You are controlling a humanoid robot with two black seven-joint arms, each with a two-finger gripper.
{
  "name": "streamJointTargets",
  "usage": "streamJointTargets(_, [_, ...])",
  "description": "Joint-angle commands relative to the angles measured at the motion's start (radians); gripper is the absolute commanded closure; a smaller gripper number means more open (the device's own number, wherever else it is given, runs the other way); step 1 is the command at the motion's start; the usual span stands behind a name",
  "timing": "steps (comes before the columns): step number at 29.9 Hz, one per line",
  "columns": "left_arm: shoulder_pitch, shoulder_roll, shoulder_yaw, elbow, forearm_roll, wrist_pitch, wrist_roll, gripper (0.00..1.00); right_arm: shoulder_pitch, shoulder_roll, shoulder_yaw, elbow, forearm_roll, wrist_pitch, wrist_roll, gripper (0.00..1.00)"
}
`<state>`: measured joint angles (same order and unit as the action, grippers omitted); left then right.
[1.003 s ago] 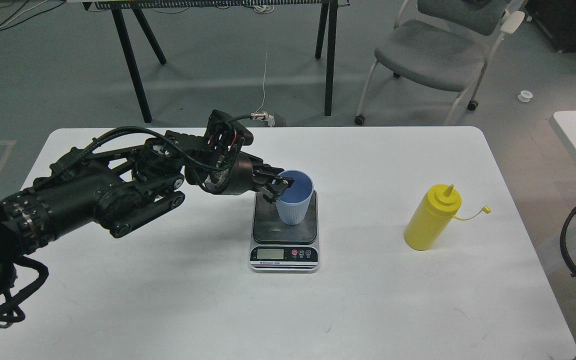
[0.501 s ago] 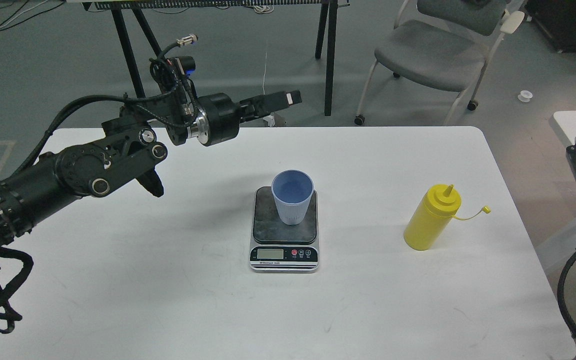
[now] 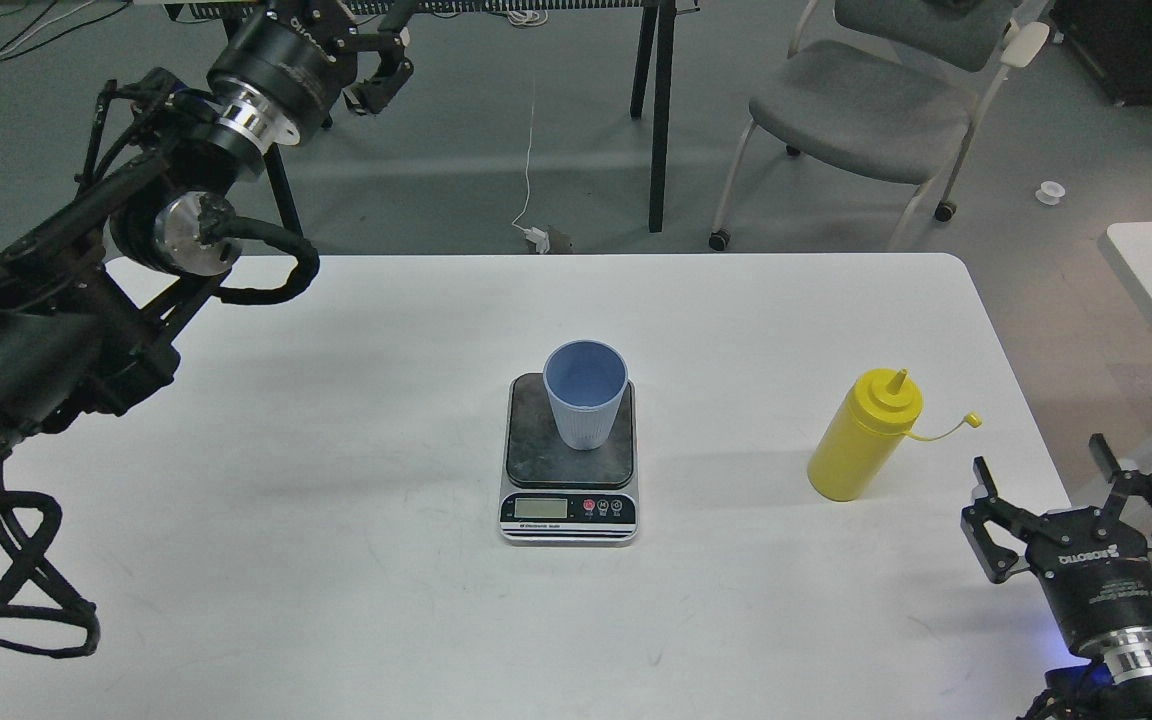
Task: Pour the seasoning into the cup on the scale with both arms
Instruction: 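Move the right gripper to the yellow squeeze bottle and grasp it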
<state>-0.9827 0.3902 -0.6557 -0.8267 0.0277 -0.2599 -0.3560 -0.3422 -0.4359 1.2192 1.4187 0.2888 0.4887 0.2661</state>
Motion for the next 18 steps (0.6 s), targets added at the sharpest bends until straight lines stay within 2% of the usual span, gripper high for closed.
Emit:
streamJointTargets(1, [0.025, 0.022, -0.033, 0.008, -0.045, -0.022, 0.002, 0.01, 0.017, 0.046, -0.047, -0.026, -0.008, 0.0, 0.001, 0.0])
streamJointTargets(12, [0.029, 0.041, -0.03, 0.008, -0.045, -0.013, 0.0, 0.01, 0.196, 0.169, -0.135, -0.211, -0.01, 0.0, 0.001, 0.0])
streamJointTargets(18, [0.029, 0.041, -0.025, 0.006, -0.042, -0.016, 0.003, 0.01, 0.242, 0.221, -0.17, -0.261, -0.01, 0.0, 0.016, 0.0])
